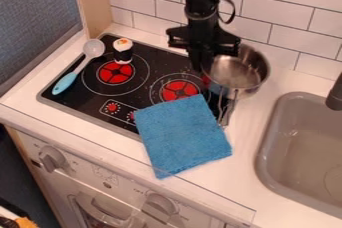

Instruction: Placed the pot on the towel

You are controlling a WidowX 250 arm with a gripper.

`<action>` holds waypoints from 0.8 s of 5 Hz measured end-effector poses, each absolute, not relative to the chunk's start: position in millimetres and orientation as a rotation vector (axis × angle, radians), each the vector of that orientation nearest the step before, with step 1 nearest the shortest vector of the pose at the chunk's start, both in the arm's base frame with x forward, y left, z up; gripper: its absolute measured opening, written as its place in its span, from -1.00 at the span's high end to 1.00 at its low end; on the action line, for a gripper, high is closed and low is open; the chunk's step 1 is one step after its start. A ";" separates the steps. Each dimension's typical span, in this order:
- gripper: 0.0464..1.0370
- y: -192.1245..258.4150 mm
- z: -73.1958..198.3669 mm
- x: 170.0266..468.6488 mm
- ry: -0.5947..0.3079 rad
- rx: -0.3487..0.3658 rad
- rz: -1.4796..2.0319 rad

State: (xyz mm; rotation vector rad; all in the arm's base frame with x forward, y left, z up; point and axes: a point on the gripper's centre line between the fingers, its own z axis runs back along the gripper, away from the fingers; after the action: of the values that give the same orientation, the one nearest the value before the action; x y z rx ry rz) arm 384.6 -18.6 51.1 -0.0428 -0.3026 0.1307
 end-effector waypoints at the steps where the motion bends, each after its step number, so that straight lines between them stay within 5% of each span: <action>1: 0.94 -22.4 63.1 365.8 -0.333 -0.064 0.133; 3: 0.94 -26.9 72.6 311.0 -0.301 -0.012 0.161; 4: 0.94 -21.6 54.4 287.1 -0.266 0.007 0.204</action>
State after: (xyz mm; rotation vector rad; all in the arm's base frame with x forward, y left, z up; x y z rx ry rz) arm 287.1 -21.6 54.4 0.0067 -0.2661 0.2041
